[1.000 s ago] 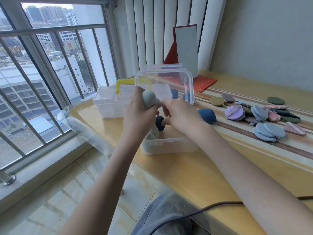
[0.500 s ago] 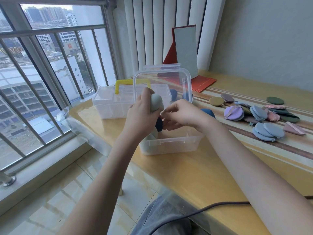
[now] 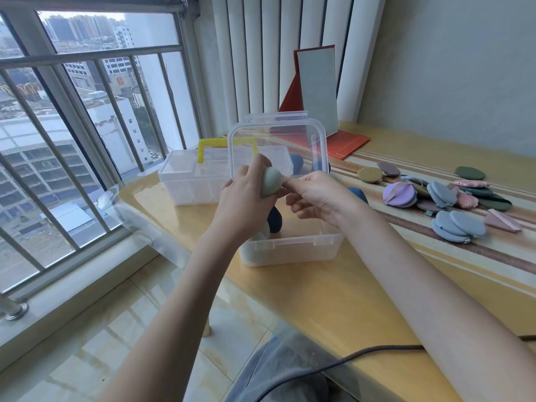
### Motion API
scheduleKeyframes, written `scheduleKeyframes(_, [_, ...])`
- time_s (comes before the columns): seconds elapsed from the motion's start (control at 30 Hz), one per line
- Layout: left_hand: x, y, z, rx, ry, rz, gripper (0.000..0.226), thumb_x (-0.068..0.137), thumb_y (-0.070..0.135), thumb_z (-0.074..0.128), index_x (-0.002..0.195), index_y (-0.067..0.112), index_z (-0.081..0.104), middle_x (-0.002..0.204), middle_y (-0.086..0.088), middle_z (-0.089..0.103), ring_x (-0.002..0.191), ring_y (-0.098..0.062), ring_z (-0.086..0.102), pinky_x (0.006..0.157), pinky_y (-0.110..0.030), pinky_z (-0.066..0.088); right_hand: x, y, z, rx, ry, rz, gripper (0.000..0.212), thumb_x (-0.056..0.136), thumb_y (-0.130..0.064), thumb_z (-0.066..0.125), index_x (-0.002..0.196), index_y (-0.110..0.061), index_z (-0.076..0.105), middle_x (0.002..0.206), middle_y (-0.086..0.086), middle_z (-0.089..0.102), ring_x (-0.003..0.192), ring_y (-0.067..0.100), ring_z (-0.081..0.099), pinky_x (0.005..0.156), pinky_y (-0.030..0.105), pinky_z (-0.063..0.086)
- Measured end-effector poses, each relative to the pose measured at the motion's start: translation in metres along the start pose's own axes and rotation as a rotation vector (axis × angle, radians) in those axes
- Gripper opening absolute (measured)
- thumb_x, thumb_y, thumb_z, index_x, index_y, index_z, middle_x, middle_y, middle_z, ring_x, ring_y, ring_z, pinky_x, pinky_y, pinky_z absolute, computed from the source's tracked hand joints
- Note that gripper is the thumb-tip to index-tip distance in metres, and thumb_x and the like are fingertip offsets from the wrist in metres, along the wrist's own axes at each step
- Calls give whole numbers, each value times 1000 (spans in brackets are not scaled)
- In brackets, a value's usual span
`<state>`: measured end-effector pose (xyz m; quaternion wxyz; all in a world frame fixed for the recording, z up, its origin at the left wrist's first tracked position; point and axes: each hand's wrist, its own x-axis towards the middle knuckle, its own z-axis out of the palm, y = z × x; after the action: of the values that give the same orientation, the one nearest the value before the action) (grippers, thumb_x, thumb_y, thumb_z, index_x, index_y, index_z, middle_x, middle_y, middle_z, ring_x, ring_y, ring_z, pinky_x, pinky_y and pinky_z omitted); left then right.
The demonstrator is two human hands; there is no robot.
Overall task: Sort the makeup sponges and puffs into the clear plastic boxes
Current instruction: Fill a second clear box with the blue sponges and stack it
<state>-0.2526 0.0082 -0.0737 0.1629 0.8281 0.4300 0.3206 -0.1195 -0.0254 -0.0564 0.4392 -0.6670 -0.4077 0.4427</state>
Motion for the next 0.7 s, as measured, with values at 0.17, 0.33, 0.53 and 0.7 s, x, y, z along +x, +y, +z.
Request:
scheduleKeyframes(0.17, [-1,-1,1,7,-12,9,32,92,31,56,116,23,37,111,-5,53,92,-29,55,90,-47,44,-1,-2,-1,168,-4,63,26,88,-26,69,88,0,67,59,2,53,36,5,46,35,14,40])
scheduleKeyframes(0.33, [-2,-1,0,-5,-11,8,42,92,25,57,128,27,35,118,-6,56,98,-28,55,97,-49,40,-2,-3,-1,215,35,86,25,85,-23,70,96,0,68,61,1,54,37,3,47,36,12,41])
scheduleKeyframes(0.53, [-2,1,-1,-1,-24,-11,68,87,16,57,143,34,22,115,-5,58,100,-28,55,100,-49,37,0,-2,1,222,62,82,19,84,-24,71,78,-6,67,70,5,67,53,8,61,37,13,43])
scheduleKeyframes(0.7, [-4,3,-3,-10,-52,-48,89,88,17,56,149,38,-5,110,-2,57,104,-27,56,102,-53,37,-2,-1,4,171,114,-21,20,85,-23,70,89,-4,68,75,5,72,53,7,67,39,15,43])
